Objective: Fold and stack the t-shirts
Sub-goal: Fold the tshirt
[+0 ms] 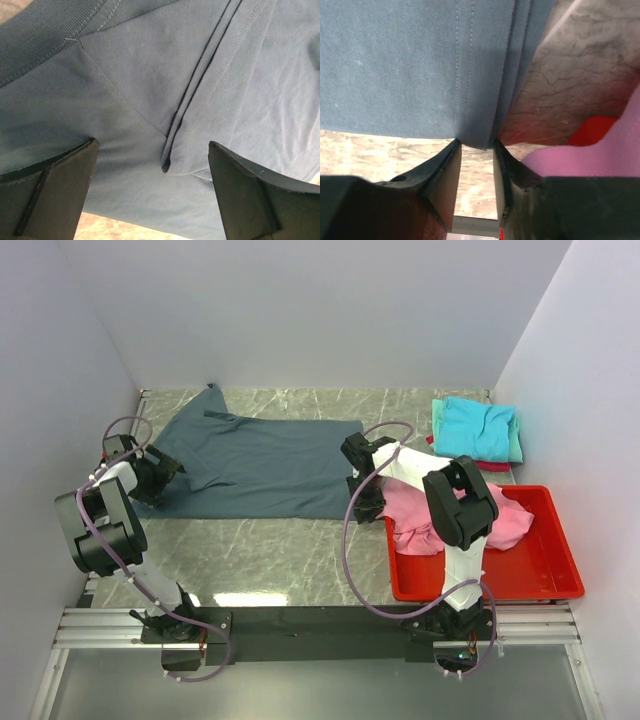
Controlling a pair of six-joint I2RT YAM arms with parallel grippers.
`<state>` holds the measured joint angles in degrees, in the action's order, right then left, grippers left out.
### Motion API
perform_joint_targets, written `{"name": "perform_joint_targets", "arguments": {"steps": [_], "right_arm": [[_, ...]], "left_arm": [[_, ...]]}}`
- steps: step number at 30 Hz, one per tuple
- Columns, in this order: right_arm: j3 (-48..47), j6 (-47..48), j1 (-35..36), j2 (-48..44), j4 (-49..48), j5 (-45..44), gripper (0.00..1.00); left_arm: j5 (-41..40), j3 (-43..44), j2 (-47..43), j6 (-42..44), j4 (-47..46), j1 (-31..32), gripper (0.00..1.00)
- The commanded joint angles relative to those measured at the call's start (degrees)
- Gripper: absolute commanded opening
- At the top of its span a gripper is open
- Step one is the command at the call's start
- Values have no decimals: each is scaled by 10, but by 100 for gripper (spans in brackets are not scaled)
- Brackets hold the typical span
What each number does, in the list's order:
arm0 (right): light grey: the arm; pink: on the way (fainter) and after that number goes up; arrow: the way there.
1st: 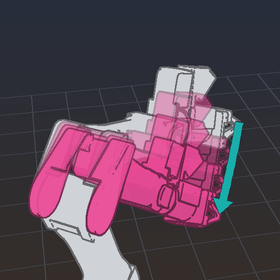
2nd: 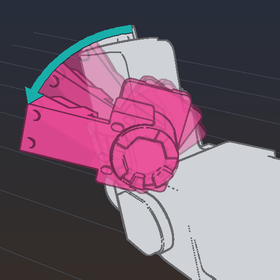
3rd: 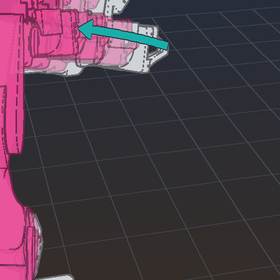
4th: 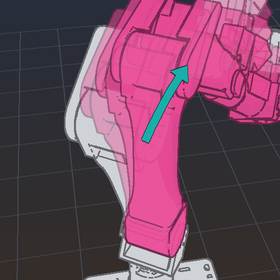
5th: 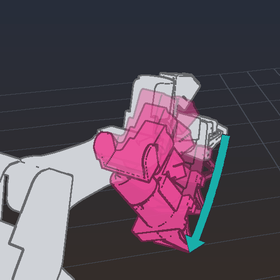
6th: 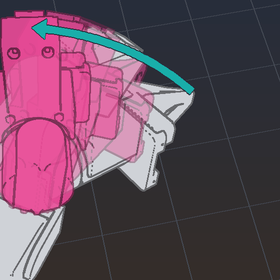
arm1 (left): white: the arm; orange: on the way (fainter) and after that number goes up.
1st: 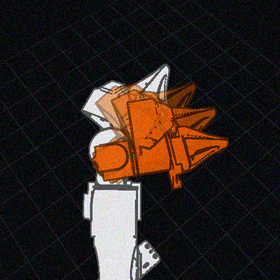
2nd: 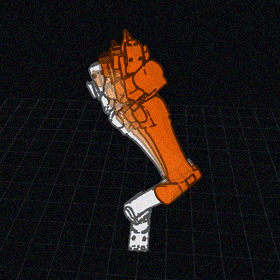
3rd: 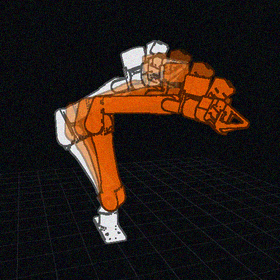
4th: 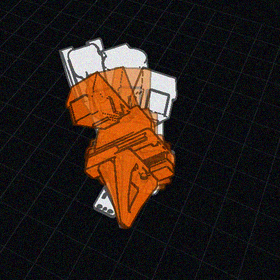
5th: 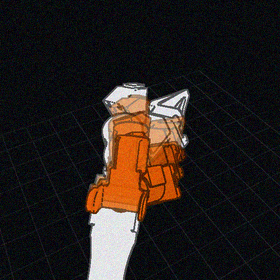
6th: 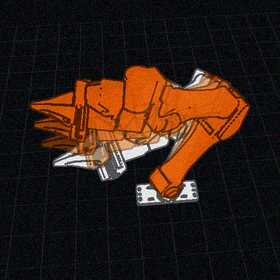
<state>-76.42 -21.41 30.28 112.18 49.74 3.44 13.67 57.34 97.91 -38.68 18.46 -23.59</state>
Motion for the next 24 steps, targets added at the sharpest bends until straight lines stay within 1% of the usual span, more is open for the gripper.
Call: {"name": "perform_joint_targets", "arguments": {"steps": [1, 3, 4, 6, 7, 10, 11, 17, 21, 24], "right_arm": [[13, -4, 0, -8, -11, -32, 37], [5, 0, -1, -1, -6, -46, 33], [2, 2, -1, 1, -3, -48, 27], [-7, 7, -2, 4, 4, -55, 19], [-9, 8, -2, 3, 7, -62, 12], [-21, 19, -2, -1, 23, -82, 1], [-28, 22, -2, -3, 27, -88, 0], [-48, 49, -1, -12, 66, -138, 0], [-51, 59, -2, -11, 80, -123, 0], [-51, 59, -2, -9, 82, -100, 16]], "left_arm": [[-26, -21, 23, 11, 0, -3, 99], [-32, -27, 25, 14, 2, -5, 99], [-38, -28, 27, 14, 2, -7, 99], [-42, -34, 30, 16, 1, -15, 99], [-44, -37, 34, 18, 0, -19, 99], [-44, -45, 38, 26, -4, -34, 99], [-43, -46, 39, 26, -4, -38, 99], [-52, -20, 43, 42, 9, -52, 99], [-54, -18, 41, 48, 7, -53, 99], [-51, -15, 38, 48, 8, -53, 99]]}}
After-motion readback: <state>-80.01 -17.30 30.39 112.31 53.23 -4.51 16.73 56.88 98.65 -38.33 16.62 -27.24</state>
